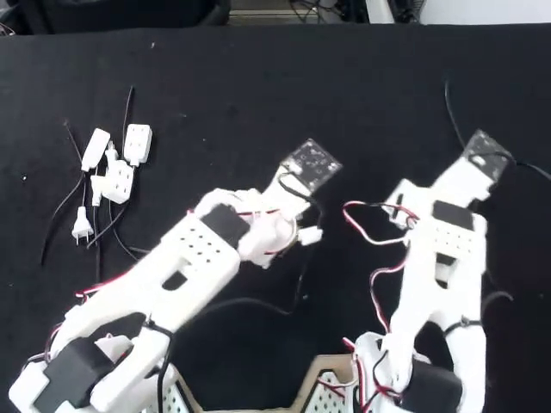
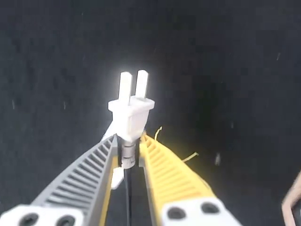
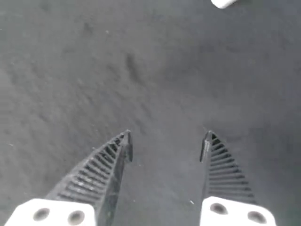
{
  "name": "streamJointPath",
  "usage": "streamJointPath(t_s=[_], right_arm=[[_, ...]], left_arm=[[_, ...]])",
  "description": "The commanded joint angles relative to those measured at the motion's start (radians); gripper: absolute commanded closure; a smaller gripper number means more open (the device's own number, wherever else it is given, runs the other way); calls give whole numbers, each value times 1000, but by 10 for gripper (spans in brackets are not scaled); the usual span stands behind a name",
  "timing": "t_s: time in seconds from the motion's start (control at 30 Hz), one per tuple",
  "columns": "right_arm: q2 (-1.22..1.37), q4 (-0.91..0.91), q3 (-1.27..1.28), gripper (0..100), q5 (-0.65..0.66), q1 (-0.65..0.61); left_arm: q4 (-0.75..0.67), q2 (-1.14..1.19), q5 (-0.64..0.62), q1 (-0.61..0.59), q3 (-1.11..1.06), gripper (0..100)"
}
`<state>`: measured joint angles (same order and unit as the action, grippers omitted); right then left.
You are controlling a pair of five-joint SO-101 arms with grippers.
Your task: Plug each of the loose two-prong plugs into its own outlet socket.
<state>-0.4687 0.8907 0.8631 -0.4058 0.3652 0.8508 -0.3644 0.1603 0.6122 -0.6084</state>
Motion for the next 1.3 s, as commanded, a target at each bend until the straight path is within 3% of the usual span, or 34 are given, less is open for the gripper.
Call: streamJointPath(t_s=[0.0, 0.17, 0.27, 0.4, 0.47, 0.57, 0.7, 0.93, 1.1, 1.27], right_arm=[[-54, 20, 28, 769, -6, 46], [-74, 23, 74, 769, -6, 86], [-74, 25, 74, 769, -6, 109], [-73, 15, 111, 769, -6, 106], [-73, -6, 131, 769, -6, 103], [-73, -63, 159, 769, -6, 94], [-73, -68, 171, 769, 18, -15], [-71, 21, 171, 769, 199, -374], [-71, 77, 173, 767, 196, -588], [-30, 51, 157, 765, 89, -651]], left_arm=[[-175, 6, -11, 50, -27, 967], [-198, 158, -12, 53, 22, 959], [-160, 230, -38, 56, 82, 870], [-72, 256, -163, 50, 151, 722], [2, 239, -164, 44, 193, 717], [141, 183, -112, -13, 271, 737], [241, 143, -75, -203, 255, 744], [78, 152, -127, -458, 7, 744], [-84, 153, -299, -561, -116, 744], [-226, 146, -407, -576, -223, 744]])
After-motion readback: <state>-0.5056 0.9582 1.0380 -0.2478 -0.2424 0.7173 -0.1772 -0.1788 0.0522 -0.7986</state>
